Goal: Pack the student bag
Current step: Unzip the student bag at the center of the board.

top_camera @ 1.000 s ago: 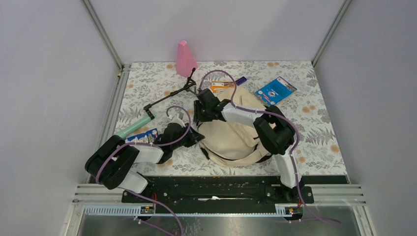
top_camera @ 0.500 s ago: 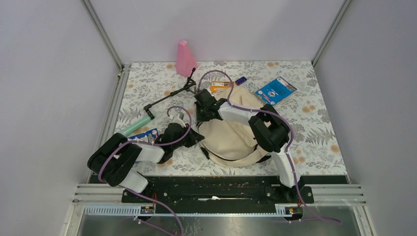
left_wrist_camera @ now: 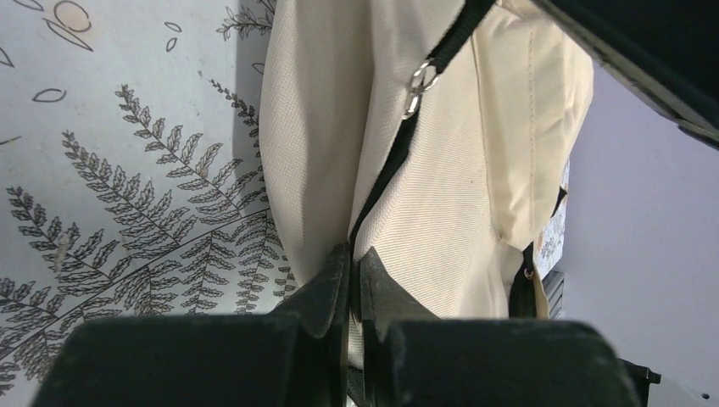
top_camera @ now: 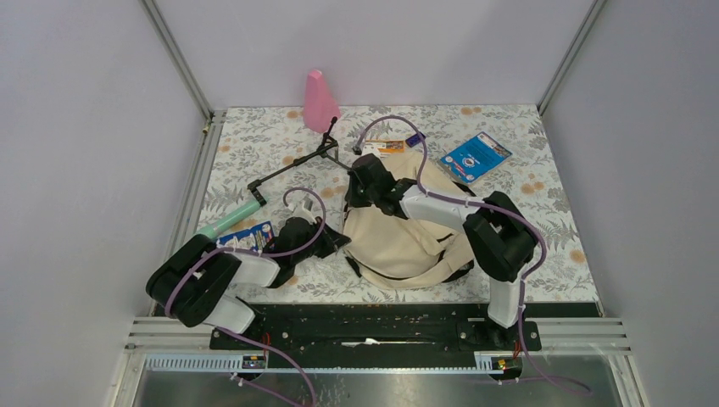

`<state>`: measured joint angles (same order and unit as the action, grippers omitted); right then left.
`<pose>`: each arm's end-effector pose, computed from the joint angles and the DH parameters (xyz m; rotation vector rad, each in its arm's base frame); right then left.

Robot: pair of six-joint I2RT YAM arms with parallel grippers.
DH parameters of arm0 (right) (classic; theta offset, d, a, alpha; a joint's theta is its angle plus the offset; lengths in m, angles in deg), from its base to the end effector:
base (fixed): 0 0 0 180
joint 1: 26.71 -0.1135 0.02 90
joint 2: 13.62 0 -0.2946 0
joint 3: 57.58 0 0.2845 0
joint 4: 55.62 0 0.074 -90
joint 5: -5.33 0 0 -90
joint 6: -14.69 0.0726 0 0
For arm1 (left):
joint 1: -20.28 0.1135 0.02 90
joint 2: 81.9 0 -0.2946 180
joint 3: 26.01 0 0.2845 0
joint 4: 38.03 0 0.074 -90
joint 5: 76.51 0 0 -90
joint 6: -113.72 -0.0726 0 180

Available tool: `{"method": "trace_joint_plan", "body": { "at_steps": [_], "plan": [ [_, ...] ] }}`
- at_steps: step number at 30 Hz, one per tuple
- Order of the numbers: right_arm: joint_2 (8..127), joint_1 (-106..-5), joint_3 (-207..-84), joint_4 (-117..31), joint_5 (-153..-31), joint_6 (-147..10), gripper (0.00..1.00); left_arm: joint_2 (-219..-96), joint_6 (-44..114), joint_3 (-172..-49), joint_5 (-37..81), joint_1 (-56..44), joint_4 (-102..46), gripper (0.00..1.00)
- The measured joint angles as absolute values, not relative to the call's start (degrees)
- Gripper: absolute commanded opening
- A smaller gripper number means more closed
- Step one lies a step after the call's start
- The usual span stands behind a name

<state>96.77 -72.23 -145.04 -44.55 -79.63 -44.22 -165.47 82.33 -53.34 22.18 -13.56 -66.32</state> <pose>0.3591 0.3565 0.1970 -0.2293 2.2286 0.6608 0.2214 -0.1616 0.1014 -0.3836 2.2280 -1.0995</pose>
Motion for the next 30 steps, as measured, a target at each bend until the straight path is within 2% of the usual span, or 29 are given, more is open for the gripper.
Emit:
{"method": "trace_joint_plan", "body": {
  "at_steps": [6, 7, 12, 15, 21, 25, 30],
  "plan": [
    [94.2, -72.4, -142.1, -47.5, -78.9, -44.2, 0.0, -163.4, 82.2, -52.5, 21.9, -13.6, -66.3, 0.02],
    [94.2, -72.4, -141.3, -48.1, -78.4, -44.1, 0.0, -163.1, 82.2, -52.2, 21.9, -13.6, -66.1, 0.06],
    [92.4, -72.4, -135.0, -50.6, -76.1, -43.1, 0.0, -160.4, 80.2, -51.5, 22.2, -13.6, -63.7, 0.52],
    [91.0, -72.4, -132.7, -52.1, -75.4, -42.4, 0.0, -157.7, 78.0, -51.4, 21.8, -13.6, -61.4, 0.63],
    [88.5, -72.4, -130.3, -54.6, -75.3, -40.9, 0.0, -153.0, 72.9, -53.2, 19.0, -13.5, -56.3, 0.63],
    [87.1, -72.4, -129.1, -55.1, -75.3, -40.3, 0.0, -153.7, 71.7, -55.3, 18.4, -12.4, -55.3, 0.51],
    [85.9, -72.4, -127.7, -55.5, -75.3, -39.8, 0.0, -158.1, 73.6, -56.1, 20.0, -9.7, -59.9, 0.47]
  ]
}}
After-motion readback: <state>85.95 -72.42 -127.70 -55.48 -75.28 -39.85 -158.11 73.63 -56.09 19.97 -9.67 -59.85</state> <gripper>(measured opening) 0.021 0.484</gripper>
